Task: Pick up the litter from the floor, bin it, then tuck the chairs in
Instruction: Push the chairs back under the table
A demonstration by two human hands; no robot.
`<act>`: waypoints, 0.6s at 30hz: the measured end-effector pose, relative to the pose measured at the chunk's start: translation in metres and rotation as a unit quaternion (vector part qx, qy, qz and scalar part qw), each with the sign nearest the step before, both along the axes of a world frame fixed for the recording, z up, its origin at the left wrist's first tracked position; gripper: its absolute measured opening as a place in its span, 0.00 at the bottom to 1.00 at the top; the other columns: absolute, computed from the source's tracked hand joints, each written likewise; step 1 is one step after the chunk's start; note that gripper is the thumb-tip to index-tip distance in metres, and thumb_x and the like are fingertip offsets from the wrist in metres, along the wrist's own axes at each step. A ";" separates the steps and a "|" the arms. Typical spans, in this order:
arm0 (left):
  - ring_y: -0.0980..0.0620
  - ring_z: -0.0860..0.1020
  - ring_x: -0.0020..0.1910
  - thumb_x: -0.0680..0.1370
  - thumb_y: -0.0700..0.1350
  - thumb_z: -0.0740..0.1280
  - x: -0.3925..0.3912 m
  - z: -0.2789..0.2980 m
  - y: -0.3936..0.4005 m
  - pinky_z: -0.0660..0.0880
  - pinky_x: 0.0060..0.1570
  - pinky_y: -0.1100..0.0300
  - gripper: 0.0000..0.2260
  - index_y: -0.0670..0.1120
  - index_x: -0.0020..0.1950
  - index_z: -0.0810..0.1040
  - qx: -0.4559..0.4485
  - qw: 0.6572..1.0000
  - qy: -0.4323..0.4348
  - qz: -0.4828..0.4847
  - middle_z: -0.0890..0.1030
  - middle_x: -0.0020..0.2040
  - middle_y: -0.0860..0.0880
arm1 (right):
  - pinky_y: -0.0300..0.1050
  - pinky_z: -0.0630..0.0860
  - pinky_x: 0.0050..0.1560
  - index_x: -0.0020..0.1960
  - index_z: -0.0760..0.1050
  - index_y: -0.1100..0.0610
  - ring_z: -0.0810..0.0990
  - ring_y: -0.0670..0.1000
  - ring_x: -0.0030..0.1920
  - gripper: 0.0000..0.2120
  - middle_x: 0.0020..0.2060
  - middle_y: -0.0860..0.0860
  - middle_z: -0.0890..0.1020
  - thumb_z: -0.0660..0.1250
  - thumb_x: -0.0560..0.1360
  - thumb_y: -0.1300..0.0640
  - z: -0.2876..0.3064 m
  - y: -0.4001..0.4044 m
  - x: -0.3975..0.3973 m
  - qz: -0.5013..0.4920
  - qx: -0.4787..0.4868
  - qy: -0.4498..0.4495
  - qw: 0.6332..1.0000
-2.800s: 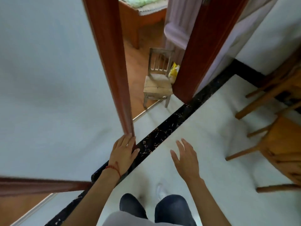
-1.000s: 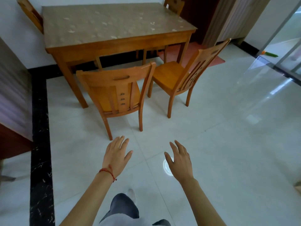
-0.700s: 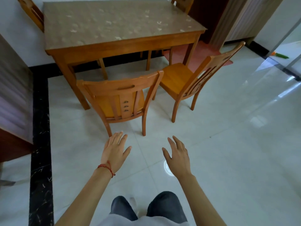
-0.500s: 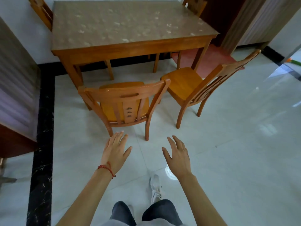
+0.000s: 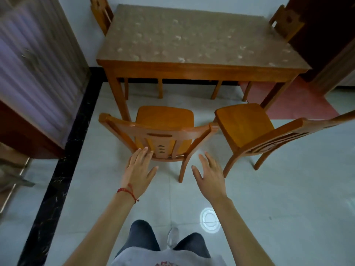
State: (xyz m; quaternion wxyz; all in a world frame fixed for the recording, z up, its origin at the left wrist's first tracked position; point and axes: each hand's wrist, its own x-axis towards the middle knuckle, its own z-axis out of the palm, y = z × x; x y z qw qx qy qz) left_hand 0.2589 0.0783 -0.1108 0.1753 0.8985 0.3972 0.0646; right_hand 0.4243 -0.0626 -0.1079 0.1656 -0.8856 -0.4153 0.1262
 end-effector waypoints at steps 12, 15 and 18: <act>0.42 0.63 0.70 0.77 0.49 0.61 0.024 -0.001 0.053 0.60 0.68 0.51 0.22 0.40 0.68 0.66 -0.086 0.985 -0.099 0.110 0.68 0.69 0.40 | 0.51 0.67 0.66 0.69 0.64 0.53 0.67 0.53 0.68 0.22 0.68 0.52 0.70 0.56 0.78 0.46 0.000 0.063 0.017 -0.051 0.026 0.034 0.998; 0.42 0.67 0.66 0.78 0.48 0.61 0.029 -0.001 0.063 0.63 0.64 0.54 0.19 0.38 0.65 0.69 -0.147 0.964 -0.144 0.170 0.72 0.65 0.40 | 0.44 0.71 0.56 0.63 0.70 0.56 0.74 0.51 0.58 0.18 0.60 0.53 0.77 0.57 0.78 0.48 0.006 0.077 0.016 -0.112 0.071 0.122 0.984; 0.42 0.72 0.59 0.79 0.48 0.59 0.037 0.008 0.076 0.66 0.54 0.56 0.17 0.38 0.61 0.71 -0.214 0.932 -0.180 0.230 0.76 0.59 0.39 | 0.40 0.69 0.52 0.61 0.73 0.58 0.78 0.51 0.56 0.18 0.55 0.53 0.80 0.59 0.78 0.48 0.010 0.093 0.015 -0.202 0.145 0.253 0.935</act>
